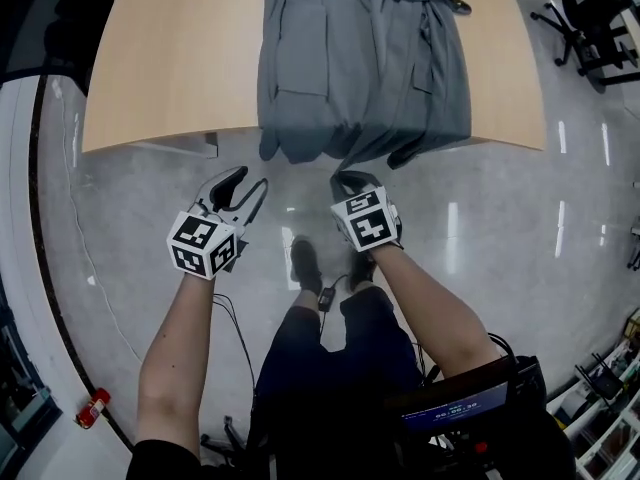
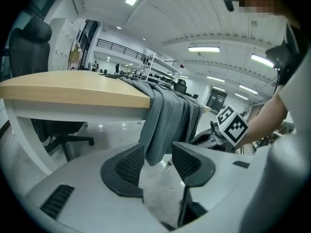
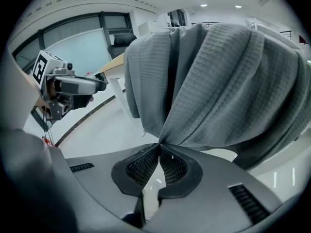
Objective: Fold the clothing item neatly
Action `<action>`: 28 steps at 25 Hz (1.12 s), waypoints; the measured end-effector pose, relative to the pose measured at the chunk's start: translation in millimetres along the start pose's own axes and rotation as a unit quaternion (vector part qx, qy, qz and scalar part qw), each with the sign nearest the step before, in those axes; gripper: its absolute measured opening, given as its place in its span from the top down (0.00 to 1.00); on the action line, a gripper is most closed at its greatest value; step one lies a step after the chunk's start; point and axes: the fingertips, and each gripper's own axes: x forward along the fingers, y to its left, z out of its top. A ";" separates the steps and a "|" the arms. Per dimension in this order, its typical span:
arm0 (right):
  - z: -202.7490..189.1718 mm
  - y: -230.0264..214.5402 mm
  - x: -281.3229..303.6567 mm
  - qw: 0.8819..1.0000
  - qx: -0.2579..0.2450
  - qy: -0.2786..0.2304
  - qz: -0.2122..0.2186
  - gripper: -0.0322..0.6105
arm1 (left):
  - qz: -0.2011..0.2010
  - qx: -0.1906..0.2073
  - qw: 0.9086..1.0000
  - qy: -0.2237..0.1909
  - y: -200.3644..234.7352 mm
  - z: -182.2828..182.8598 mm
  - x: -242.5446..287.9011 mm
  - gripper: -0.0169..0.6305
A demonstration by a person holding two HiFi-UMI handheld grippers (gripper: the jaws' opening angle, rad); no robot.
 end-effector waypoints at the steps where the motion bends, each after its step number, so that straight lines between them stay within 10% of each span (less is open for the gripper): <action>1: -2.0 -2.2 -2.0 1.000 -0.001 0.001 -0.002 0.93 | -0.002 0.000 1.000 0.000 -0.6 -1.1 0.4 0.71; 8: 44.7 7.5 -67.6 0.995 0.027 -0.082 0.043 0.79 | -0.005 -0.013 1.000 -0.008 -14.5 4.2 -9.4 0.71; 14: 101.2 18.4 -75.4 0.969 0.132 -0.175 0.113 0.79 | -0.008 -0.025 1.000 -0.010 -29.7 11.0 -21.6 0.71; 28: 33.7 -5.0 13.2 0.981 0.050 -0.126 0.136 0.79 | -0.007 -0.038 0.999 0.032 -50.6 -35.2 -7.1 0.71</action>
